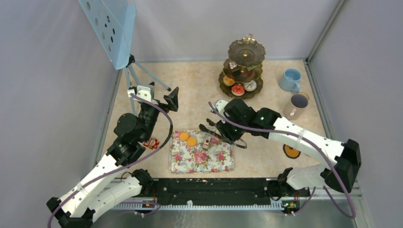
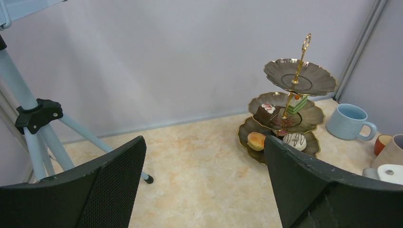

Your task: Serve the afternoon tea

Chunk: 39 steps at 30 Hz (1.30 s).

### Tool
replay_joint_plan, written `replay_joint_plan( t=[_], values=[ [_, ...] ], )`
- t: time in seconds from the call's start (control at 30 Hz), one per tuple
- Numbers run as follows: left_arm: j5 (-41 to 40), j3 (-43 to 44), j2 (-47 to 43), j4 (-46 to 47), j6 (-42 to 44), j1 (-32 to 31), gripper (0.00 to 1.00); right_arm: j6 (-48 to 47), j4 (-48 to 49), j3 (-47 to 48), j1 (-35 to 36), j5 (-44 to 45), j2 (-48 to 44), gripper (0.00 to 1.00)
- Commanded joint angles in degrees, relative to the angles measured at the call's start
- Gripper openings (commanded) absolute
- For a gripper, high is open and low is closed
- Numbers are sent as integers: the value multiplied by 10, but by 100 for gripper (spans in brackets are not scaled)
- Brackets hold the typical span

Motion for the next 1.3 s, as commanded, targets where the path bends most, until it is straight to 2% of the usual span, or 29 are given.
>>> replay_joint_plan(
  t=[0.0,0.07,0.23,0.47,0.9,1.13,1.27],
  values=[
    [-3,8,-8,15,1,3,99,-101,-47,3,26,141,27,46],
    [-3,8,-8,17,1,3,99,-119,-23,-16,45,153,22,51],
    [1,8,-9,17,-1,3,99,-135,4,-26,57,104,33,52],
    [2,8,-11,18,-2,2,99,-149,38,-64,62,73,2,55],
    [2,6,-10,19,-3,3,99,-156,52,-67,61,88,-14,54],
    [5,6,-9,19,-4,3,99,-177,52,-81,62,31,-43,55],
    [5,7,-9,19,-4,3,99,-181,47,-80,63,15,-22,55]
  ],
)
